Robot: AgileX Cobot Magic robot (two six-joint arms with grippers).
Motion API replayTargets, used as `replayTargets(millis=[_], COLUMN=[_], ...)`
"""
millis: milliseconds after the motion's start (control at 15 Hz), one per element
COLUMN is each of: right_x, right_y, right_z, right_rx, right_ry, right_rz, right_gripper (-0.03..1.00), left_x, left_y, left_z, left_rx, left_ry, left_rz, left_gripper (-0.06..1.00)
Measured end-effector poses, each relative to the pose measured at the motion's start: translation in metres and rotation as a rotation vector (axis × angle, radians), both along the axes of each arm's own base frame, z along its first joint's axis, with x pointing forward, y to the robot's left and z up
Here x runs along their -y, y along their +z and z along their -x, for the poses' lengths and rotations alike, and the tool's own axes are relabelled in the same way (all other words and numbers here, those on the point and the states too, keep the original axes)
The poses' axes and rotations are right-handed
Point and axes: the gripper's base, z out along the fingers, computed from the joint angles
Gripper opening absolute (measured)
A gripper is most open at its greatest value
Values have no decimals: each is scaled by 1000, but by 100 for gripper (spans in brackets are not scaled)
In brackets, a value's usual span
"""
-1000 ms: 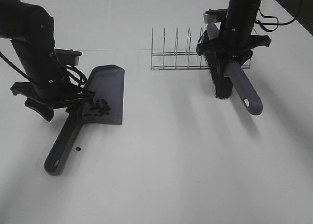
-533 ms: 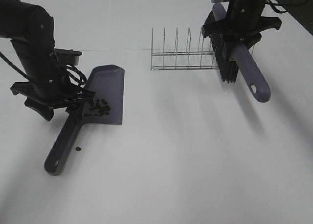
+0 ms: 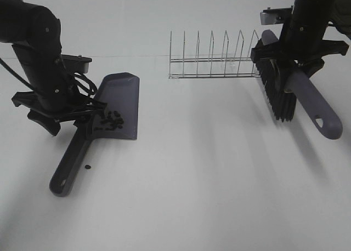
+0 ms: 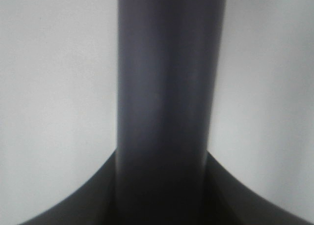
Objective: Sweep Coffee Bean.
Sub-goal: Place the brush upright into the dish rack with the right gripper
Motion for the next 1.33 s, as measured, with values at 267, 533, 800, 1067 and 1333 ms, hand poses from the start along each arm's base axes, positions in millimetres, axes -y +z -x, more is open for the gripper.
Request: replayTargets(millis=[267,533,800,1067,1333], right_x=[-4,-26,-25,-26,-29], right_y=[-16,-17,-34,-35,-36], right_z=[-2,-21,-34,-50,-70], right_rx=[-38,21,23,67,131], right_ry=[-5,35,34,34,35], right_rz=[-6,3,46,51,48], right_gripper=[31,31,31,31,31], left_x=[0,0,0,0,0], left_y=[0,0,0,0,0], left_z=[0,0,0,0,0], left_rx=[1,2,2,3,3], left_ry=[0,0,0,-1,-1], left_rz=[0,1,1,2,3], left_gripper=[63,63,63,63,63])
